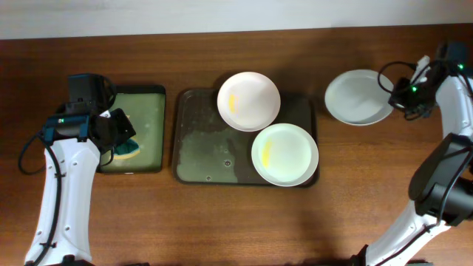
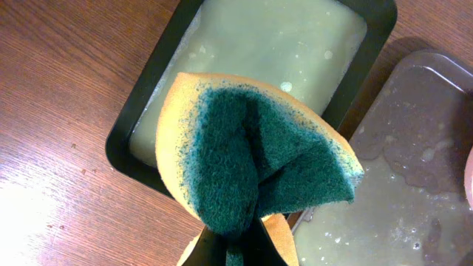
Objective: Clean dirty plates on tray and stack at the side
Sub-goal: 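Lift the scrubbed plate with the right gripper and place it right of the tray, then move the right gripper back to grasp the rim of the back plate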
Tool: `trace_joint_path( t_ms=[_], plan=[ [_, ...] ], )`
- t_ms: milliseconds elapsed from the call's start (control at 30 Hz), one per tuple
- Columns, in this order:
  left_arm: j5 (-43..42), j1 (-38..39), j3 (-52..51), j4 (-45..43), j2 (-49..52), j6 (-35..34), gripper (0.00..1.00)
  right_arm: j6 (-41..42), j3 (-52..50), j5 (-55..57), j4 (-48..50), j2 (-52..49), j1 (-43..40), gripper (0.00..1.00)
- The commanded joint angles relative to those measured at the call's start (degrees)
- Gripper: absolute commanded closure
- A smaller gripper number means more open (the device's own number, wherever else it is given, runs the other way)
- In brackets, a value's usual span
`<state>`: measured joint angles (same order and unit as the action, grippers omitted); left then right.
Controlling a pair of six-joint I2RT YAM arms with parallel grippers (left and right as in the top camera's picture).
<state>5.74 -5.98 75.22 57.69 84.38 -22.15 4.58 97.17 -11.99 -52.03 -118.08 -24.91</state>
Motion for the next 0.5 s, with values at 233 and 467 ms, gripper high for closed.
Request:
trace_joint_path(
  t_ms=[233,467],
  plan=[
    [-0.4,-0.2,-0.2,-0.4,-0.8,-0.3,1.0,0.4,-0.2,-10.7,3.0,-1.5,4.5,0.59],
    [-0.4,-0.2,-0.2,-0.6,-0.8,-0.3,1.0,0.4,-0.3,-8.6,10.4,-3.7,24.9,0.46]
  ],
)
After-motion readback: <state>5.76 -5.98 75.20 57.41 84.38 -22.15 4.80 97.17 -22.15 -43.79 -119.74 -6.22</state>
